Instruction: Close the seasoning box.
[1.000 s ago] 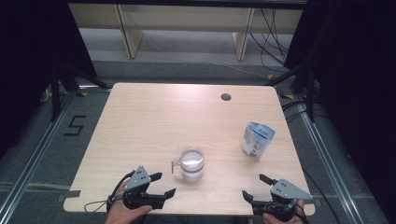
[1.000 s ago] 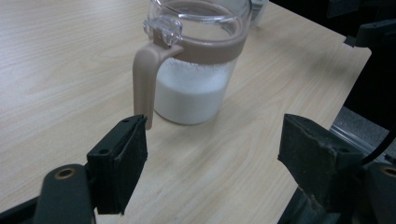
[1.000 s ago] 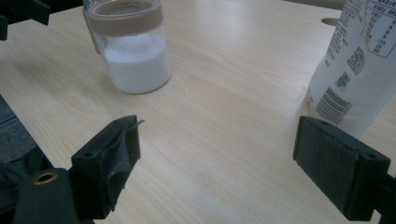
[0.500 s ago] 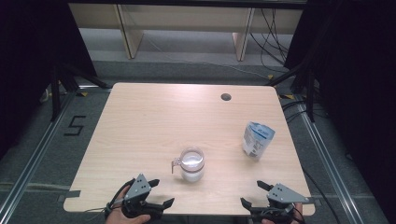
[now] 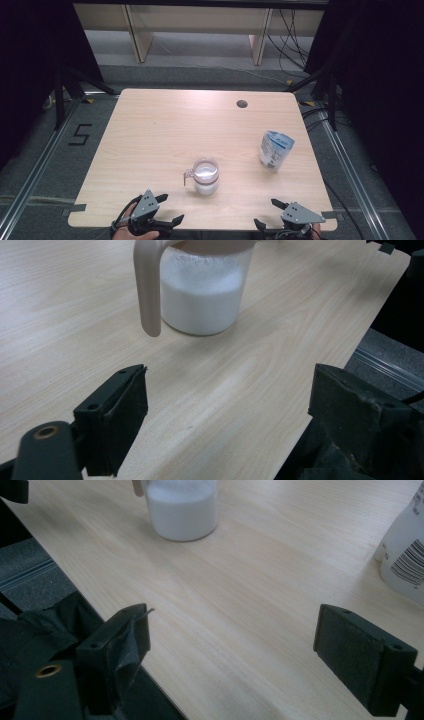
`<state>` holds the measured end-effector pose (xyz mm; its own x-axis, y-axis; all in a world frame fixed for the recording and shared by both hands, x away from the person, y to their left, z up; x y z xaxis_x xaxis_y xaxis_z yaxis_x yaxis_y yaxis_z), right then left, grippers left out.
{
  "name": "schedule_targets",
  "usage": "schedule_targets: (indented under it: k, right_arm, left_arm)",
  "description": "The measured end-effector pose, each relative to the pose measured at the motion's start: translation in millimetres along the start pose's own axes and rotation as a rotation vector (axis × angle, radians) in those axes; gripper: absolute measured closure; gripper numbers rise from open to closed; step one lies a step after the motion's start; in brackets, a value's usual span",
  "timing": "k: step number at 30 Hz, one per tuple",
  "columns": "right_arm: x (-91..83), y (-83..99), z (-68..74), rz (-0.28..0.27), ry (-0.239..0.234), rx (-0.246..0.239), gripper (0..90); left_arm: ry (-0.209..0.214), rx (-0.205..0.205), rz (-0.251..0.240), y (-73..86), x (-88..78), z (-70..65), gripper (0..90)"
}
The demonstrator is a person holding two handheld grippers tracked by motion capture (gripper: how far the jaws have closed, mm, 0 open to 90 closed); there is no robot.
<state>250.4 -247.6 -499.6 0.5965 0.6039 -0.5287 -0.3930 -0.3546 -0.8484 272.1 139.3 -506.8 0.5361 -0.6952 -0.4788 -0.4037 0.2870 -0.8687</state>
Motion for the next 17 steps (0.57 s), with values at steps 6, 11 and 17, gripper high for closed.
schedule_targets:
  k: [6, 11, 17]
  right_arm:
    - [1.9, 0.2, 0.8, 0.003, 0.020, 0.000, 15.7]
    - [3.0, 1.1, 0.8, 0.019, 0.018, 0.015, 15.6]
    - [4.3, 1.7, -0.9, 0.020, 0.033, 0.002, 15.7]
  left_arm:
    - [-0.009, -0.021, 0.000, 1.0, 0.5, 2.1, 15.3]
    - [-0.022, -0.024, 0.019, 1.7, 0.6, 2.7, 15.3]
    - [-0.020, -0.034, 0.011, 2.1, 1.5, 3.8, 15.3]
Point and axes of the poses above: each handheld gripper's, and its own axes: x roughly forward along the jaws, y roughly out of its underside, z roughly to its left, the point moved 2 cm from there along x, roughly forward along the jaws, and after that the axes turned 1 degree about -z, right-handed, at the moved point
